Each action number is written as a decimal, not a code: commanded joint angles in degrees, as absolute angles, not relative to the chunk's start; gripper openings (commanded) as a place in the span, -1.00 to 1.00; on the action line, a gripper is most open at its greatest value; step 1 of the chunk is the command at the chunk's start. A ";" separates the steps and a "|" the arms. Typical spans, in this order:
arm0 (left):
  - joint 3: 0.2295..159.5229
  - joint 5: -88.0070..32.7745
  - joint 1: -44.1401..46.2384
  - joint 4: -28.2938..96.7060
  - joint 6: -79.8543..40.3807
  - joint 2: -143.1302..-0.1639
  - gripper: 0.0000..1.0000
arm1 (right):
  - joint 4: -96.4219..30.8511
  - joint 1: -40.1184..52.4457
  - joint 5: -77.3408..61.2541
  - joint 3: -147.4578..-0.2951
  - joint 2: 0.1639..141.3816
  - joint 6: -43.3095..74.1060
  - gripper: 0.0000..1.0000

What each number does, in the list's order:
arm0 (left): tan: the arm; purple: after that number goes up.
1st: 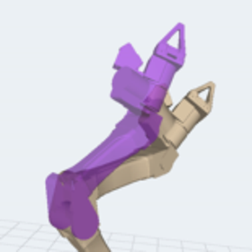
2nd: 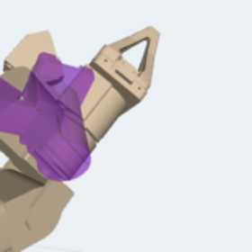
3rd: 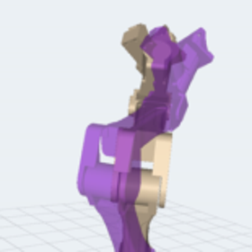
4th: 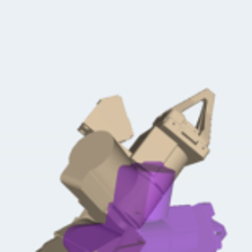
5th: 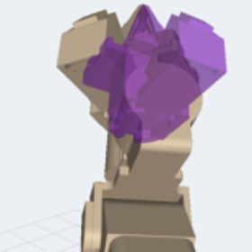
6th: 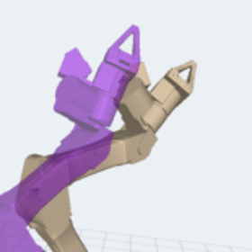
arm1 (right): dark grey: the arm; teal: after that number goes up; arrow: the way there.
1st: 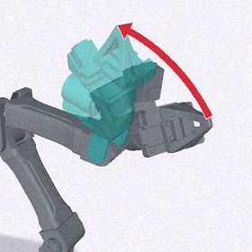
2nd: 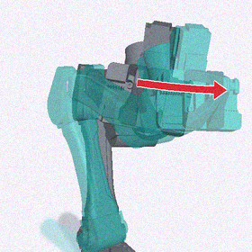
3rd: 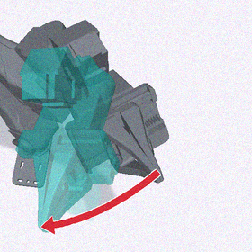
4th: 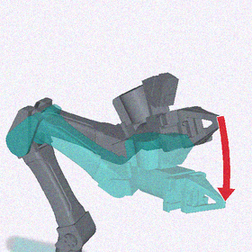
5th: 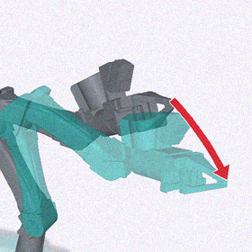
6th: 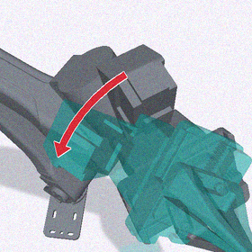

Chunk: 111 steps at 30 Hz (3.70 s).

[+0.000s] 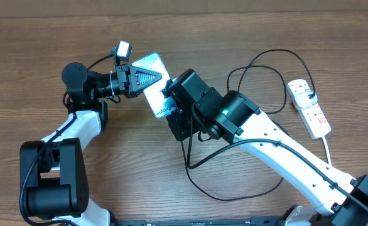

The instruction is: Plug charger to phone and switch on socket

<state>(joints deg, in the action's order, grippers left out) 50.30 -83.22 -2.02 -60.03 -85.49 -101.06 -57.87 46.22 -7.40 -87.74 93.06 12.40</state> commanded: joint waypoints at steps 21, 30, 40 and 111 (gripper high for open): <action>50.15 -62.65 7.35 -53.60 -81.08 -100.73 -0.92 | -79.50 43.29 -3.44 -98.00 86.74 15.05 0.23; 65.04 -53.21 15.20 11.86 -31.38 -101.14 -0.92 | -79.68 31.46 5.21 -98.70 76.69 15.05 0.61; 70.24 -45.63 7.70 44.91 2.57 -101.75 -0.92 | -63.81 21.98 -2.04 -97.51 81.67 15.25 1.00; 70.26 -26.28 7.53 43.72 1.08 -121.34 0.63 | -80.03 -22.70 -6.15 -97.49 113.69 25.56 -0.92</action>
